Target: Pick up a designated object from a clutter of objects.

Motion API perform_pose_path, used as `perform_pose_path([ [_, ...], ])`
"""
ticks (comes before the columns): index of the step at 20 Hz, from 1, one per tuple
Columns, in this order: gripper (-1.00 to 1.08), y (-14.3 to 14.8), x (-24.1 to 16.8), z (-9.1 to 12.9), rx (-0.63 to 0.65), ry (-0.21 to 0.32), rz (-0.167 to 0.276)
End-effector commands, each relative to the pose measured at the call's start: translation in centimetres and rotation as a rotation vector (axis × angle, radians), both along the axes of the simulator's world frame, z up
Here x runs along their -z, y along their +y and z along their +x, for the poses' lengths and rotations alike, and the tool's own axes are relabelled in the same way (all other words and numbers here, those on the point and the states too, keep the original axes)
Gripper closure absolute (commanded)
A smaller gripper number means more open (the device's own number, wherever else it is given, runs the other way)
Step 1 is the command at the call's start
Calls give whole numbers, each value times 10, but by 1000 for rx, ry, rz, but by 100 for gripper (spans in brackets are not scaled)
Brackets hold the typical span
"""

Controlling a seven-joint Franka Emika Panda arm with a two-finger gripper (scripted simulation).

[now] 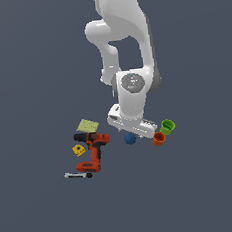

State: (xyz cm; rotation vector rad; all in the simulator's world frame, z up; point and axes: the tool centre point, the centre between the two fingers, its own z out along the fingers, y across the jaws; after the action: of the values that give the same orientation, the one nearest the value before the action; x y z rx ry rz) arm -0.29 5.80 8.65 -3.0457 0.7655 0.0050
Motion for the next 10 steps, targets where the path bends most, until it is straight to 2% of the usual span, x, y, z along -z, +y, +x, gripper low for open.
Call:
perform_pose_path([
  [1,-92,1,5,-1,11,-3,-2],
  [10,-92,1,15,-1,10,-2,-2],
])
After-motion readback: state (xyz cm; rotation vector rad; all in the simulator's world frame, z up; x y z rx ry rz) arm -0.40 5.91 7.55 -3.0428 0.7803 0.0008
